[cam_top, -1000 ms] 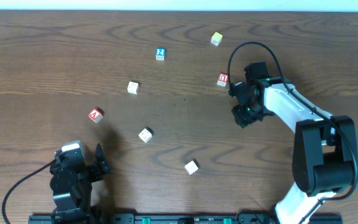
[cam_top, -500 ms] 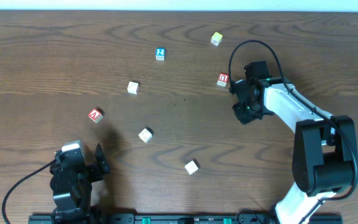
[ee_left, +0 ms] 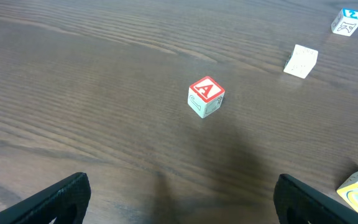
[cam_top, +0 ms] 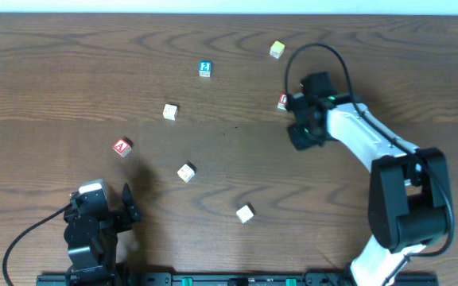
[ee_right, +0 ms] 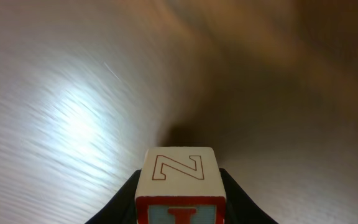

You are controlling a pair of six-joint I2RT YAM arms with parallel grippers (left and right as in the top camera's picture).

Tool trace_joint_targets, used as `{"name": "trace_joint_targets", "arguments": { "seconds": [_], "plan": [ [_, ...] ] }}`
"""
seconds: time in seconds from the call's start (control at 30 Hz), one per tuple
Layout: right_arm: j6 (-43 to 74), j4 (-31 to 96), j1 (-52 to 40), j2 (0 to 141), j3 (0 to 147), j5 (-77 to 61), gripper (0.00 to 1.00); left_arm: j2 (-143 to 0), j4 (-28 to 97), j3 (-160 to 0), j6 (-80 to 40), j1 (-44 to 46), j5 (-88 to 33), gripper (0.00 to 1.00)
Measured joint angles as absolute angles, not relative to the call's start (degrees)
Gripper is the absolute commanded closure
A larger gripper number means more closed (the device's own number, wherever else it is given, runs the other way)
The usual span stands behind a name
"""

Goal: Spell out Ai2
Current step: 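Carry the 'I' block to the table center and set it down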

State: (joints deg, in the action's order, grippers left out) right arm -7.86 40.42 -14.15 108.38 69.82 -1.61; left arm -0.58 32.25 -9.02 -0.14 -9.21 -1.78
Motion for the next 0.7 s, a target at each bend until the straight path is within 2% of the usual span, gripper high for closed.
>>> {"name": "trace_joint_targets", "arguments": {
  "seconds": [0.27,0.47,0.6,0.7],
  "plan": [
    [14.48,32.49,-28.95,108.38,80.29,0.03,0.98,-0.58,32.25,-9.02,-0.14,-9.21,-1.78,0.04],
    [31.55,32.86,-34.35,108.75,80.71,4.58,0.98,-0.58,32.25,-9.02,-0.14,-9.21,-1.78,0.05],
    [36.86,35.22,-35.05,113.49,85.56,5.61,0.98,-0.58,32.25,-9.02,-0.14,-9.21,-1.78,0.05],
    [38.39,44.84,-36.03,119.81,94.19,6.35,0.99,-0.58,32.27,-9.02,-0.12,-9.21,-1.78,0.05]
  ]
}}
